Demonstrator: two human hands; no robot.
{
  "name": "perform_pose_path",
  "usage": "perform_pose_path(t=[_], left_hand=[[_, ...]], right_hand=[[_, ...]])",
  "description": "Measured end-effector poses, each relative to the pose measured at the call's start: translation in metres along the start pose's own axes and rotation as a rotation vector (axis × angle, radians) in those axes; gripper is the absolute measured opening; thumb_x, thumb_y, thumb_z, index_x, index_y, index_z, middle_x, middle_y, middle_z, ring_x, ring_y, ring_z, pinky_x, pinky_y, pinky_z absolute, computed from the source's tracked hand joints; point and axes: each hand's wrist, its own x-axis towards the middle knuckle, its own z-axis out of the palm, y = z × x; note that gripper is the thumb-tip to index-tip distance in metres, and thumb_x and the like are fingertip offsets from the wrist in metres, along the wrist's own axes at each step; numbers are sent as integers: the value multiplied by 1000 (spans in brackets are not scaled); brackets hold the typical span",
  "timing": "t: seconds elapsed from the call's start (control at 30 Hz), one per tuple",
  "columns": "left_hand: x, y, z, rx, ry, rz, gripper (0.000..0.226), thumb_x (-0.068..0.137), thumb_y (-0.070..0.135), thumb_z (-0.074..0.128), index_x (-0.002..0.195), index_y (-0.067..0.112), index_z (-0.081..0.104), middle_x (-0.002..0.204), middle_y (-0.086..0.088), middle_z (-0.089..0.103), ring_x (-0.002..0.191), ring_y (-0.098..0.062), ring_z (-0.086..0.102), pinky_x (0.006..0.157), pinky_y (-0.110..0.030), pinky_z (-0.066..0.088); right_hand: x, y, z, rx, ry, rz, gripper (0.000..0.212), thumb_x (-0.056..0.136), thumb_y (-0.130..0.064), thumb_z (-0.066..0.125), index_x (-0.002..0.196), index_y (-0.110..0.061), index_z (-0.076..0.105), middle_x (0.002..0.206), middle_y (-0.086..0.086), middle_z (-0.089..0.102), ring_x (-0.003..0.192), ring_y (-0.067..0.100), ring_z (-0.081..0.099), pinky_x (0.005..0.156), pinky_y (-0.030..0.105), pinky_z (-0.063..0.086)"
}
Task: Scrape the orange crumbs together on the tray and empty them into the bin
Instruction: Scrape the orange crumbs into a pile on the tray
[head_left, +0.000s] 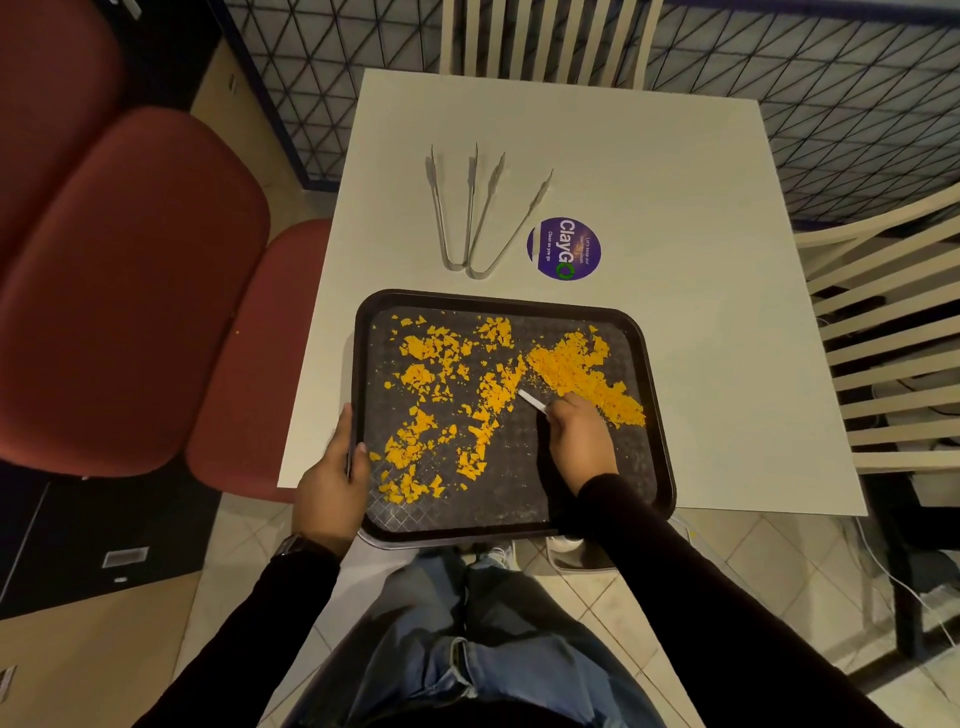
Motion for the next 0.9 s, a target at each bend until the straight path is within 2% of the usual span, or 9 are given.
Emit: perform_pose_path(t=[0.1, 0.2, 0.3, 0.4, 0.53, 0.63, 0.7, 0.77, 0.9], left_hand=[[0, -1, 0, 15, -2, -4, 53, 97, 25, 37, 146, 31, 19, 94, -22, 67, 84, -38, 62, 72, -38, 48], [1, -2, 0, 20, 5, 1, 52, 97, 24, 37, 146, 30, 19, 84, -23, 65, 78, -38, 61, 70, -39, 48], [3, -1, -1, 14, 12, 16, 52, 97, 25, 37, 146, 30, 21, 80, -23, 64, 75, -38, 61, 66, -38, 47], [5, 1, -2, 4, 29, 11, 51, 97, 24, 38, 145, 30, 23, 83, -23, 65, 75, -38, 60, 64, -34, 42], [6, 1, -2, 6, 36, 4, 51, 97, 25, 38, 145, 31, 24, 71, -17, 59, 73, -37, 60, 66, -37, 46], [6, 4, -3, 3, 20, -5, 51, 97, 24, 38, 145, 30, 23, 67, -10, 52, 69, -34, 57, 64, -34, 42], [5, 5, -3, -1, 18, 0, 51, 97, 23, 38, 145, 29, 24, 68, -10, 51, 70, -33, 57, 63, -30, 38], [5, 5, -3, -11, 19, 4, 51, 97, 22, 38, 145, 29, 24, 74, -15, 57, 75, -35, 59, 64, -30, 37], [5, 3, -3, -19, 9, 1, 51, 97, 22, 38, 145, 29, 23, 82, -20, 63, 78, -37, 61, 65, -30, 39]], right_hand=[[21, 2, -2, -7, 20, 43, 17, 89, -1, 52, 78, 3, 64, 77, 17, 57, 72, 32, 52, 57, 36, 38], [31, 5, -5, -16, 11, 79, 16, 89, 2, 51, 80, 4, 65, 81, 18, 58, 74, 34, 54, 61, 40, 46], [19, 1, -11, -1, 30, 71, 15, 88, 0, 52, 83, 2, 66, 79, 16, 57, 74, 30, 52, 61, 40, 44], [-11, -4, -14, 3, 26, 10, 12, 87, -3, 56, 79, -3, 66, 74, 7, 52, 70, 23, 49, 58, 32, 37], [-56, -14, -10, -3, -95, -179, 7, 82, -4, 63, 79, -10, 66, 73, 5, 56, 67, 20, 51, 60, 31, 40], [-78, -17, -7, -18, -213, -344, 9, 77, -6, 69, 81, -14, 67, 74, 3, 59, 66, 20, 55, 59, 31, 41], [-85, -12, -5, -24, -285, -404, 15, 76, -6, 69, 87, -16, 68, 80, 3, 62, 73, 21, 58, 65, 30, 45], [-86, -7, -3, -34, -296, -414, 18, 76, -5, 68, 91, -16, 68, 85, 2, 63, 77, 19, 58, 67, 29, 47], [-72, -6, 0, -51, -185, -316, 13, 74, -4, 73, 84, -11, 69, 77, 4, 61, 69, 20, 56, 58, 25, 41]])
